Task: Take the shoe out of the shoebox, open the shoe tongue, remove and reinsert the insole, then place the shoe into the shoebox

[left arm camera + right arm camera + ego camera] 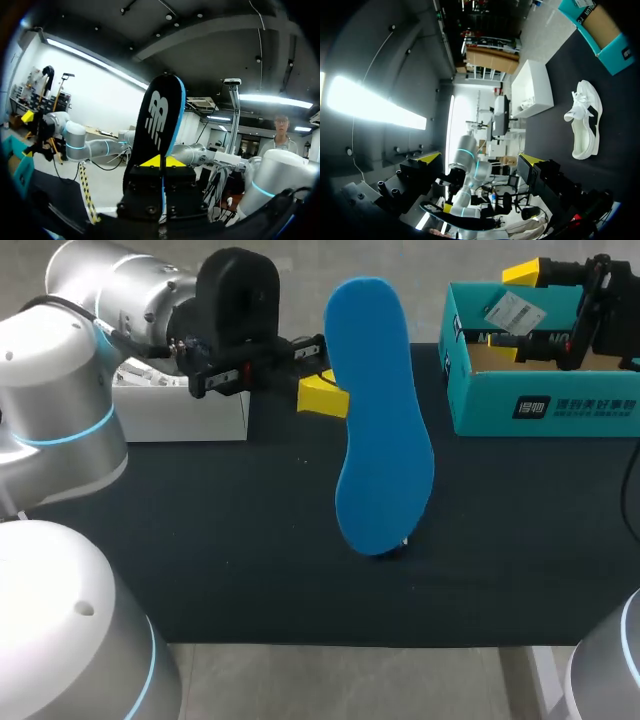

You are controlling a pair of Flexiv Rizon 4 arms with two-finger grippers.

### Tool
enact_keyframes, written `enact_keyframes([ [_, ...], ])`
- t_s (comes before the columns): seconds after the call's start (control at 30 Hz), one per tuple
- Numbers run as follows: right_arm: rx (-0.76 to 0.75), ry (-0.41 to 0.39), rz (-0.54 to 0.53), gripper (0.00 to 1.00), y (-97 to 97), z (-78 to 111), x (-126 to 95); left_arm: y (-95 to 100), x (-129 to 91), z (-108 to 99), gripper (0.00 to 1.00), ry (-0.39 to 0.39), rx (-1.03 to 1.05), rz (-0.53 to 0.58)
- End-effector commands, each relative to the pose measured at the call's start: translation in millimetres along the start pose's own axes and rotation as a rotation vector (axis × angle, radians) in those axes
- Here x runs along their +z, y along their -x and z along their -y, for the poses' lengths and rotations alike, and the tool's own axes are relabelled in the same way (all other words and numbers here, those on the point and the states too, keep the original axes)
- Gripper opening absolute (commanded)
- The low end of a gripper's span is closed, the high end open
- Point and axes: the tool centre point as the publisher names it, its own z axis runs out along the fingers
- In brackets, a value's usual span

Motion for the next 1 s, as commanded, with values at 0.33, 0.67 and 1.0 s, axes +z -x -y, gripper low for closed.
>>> enact_keyframes([
  [0.33, 0.001, 0.002, 0.001, 1.0, -0.1, -0.3, 2, 36.9, -40, 3, 0.0, 0.687, 0.922, 0.012],
  [0.67, 0.001, 0.002, 0.001, 1.0, -0.1, -0.3, 2, 41.3, -43, 2, 0.0, 0.688, 0.887, 0.049],
  [1.0, 0.001, 0.002, 0.001, 1.0, -0.1, -0.3, 2, 41.3, -43, 2, 0.0, 0.688, 0.887, 0.049],
])
